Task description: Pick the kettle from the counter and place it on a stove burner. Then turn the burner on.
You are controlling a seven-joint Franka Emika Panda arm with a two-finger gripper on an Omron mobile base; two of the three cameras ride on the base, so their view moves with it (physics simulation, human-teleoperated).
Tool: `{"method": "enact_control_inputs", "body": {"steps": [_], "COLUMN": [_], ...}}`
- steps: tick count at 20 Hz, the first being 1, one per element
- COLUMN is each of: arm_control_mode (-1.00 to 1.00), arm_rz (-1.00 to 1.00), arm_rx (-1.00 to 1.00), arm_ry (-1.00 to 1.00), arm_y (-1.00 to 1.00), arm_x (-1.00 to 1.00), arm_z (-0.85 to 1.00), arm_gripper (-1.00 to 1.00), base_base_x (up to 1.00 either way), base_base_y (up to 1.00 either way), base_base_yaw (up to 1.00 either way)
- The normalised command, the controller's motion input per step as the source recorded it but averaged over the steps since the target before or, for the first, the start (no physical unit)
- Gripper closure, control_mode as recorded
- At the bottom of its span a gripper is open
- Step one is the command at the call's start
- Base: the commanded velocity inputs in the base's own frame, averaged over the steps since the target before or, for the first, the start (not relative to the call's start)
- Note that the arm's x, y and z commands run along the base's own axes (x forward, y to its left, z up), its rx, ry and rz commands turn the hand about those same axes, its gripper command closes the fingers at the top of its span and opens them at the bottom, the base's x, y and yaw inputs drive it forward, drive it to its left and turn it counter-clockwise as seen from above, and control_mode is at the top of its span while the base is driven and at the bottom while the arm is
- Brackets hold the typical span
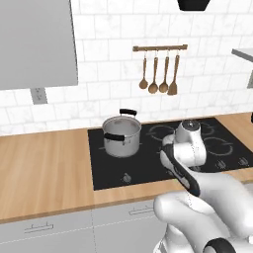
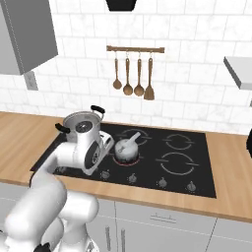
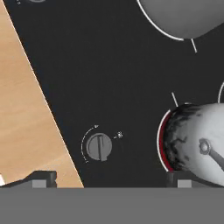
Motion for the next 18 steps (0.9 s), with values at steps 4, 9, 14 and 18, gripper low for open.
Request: {"method": "enact_control_inputs", "body": {"steps": [4, 9, 14, 18], "arm_control_mode": [-1.00, -1.00, -1.00, -1.00], "arm_rz": [0.00, 0.00, -0.02, -0.01], "arm_rx": [0.00, 0.00, 0.13, 0.50], "arm_ry": [-0.08, -0.19, -0.29, -0.19], "arm_y": [0.00, -0.12, -0.52, -0.91], "arm_x": [-0.83, -0.99, -0.94, -0.38], "arm_z": [0.45, 0.30, 0.27, 0.04], "arm_gripper": [-1.00, -1.00, -1.00, -1.00], "base_base_x": [0.00, 0.00, 0.00, 0.00], "base_base_y": [0.00, 0.00, 0.00, 0.00], "base_base_yaw": [0.00, 0.00, 0.00, 0.00]}}
